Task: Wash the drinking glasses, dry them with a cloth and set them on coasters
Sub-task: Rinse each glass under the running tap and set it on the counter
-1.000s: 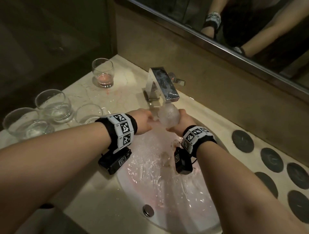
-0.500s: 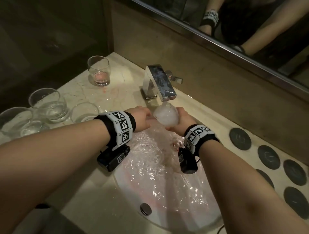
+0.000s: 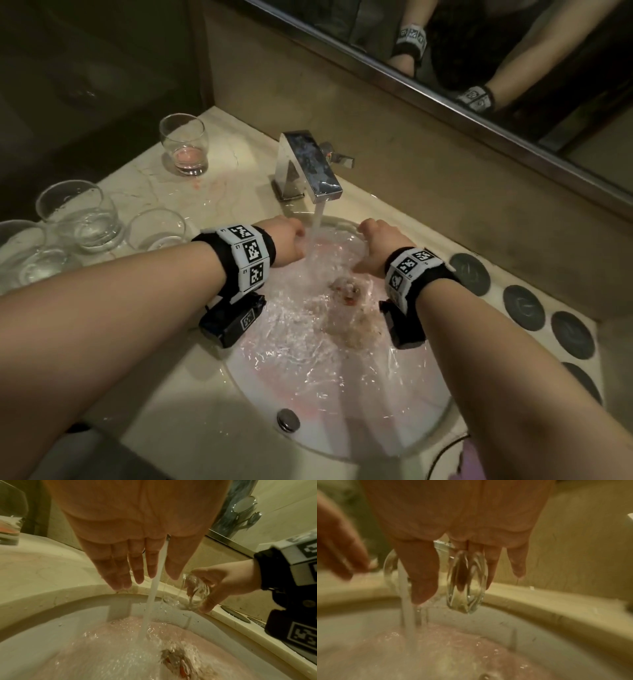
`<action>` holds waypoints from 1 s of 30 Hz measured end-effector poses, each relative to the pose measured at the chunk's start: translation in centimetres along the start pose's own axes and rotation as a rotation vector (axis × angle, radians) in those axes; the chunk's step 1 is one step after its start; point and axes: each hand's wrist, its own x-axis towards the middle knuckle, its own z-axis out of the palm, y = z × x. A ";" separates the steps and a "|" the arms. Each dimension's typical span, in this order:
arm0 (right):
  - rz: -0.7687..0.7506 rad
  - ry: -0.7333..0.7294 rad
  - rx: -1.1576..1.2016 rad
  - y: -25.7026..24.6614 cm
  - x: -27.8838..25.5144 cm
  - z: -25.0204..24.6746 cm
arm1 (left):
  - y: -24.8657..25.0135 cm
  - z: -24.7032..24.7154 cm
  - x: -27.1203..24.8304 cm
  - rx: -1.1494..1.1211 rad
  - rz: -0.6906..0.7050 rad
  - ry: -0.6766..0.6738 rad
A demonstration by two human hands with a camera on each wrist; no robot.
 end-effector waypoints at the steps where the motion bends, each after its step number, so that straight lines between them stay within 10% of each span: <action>1: 0.013 -0.007 0.139 -0.2 0.1 0.2 | -0.1 0.1 0.0 -0.011 -0.005 0.002; 16: -0.075 -0.113 0.925 -1.6 3.0 2.7 | -1.2 2.6 2.9 -0.459 -0.053 0.102; 21: 0.054 -0.004 1.051 -1.9 3.1 2.7 | -0.7 3.0 3.0 -0.955 -0.130 0.051; 30: 0.148 -0.275 1.224 -2.7 3.5 2.0 | -1.5 2.9 3.2 -0.894 -0.042 -0.001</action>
